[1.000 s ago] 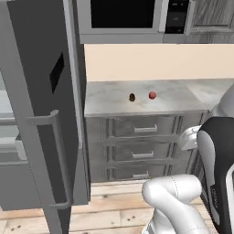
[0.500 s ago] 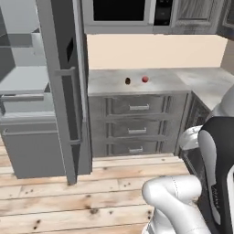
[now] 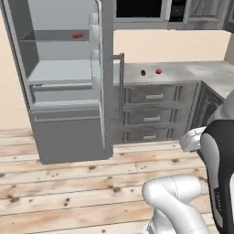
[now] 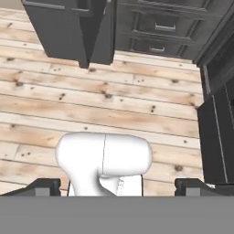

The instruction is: Open the fridge, remove the peach, sweet potato, and steak, and place them on any counter.

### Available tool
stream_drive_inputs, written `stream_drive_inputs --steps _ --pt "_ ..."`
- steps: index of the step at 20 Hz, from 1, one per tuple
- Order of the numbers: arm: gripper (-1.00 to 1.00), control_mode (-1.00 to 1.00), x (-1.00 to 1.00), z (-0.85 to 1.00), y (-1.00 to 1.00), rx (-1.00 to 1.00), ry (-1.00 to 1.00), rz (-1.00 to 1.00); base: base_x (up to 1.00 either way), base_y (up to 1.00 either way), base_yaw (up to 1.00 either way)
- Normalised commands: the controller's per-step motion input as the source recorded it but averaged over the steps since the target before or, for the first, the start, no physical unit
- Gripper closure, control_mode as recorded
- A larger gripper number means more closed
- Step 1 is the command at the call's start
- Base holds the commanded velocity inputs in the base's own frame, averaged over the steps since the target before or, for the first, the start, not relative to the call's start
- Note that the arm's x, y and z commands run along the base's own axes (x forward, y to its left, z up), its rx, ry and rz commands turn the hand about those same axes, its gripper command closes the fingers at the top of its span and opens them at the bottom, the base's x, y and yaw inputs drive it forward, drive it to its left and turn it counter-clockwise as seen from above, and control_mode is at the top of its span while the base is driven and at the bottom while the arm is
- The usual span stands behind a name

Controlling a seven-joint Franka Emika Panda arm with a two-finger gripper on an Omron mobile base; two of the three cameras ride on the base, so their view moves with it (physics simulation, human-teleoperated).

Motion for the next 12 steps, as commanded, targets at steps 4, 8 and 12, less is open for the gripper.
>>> stream_drive_inputs --steps 4,8,12 --pt "-1.0 1.0 0.0 0.0 0.0 0.0 0.0 0.0 0.22 1.0 -0.05" --pt "-1.0 1.0 0.0 0.0 0.0 0.0 0.0 0.0 0.49 1.0 -0.02" --pt "-1.0 1.0 0.0 0.0 0.0 0.0 0.0 0.0 0.62 0.64 -0.01"
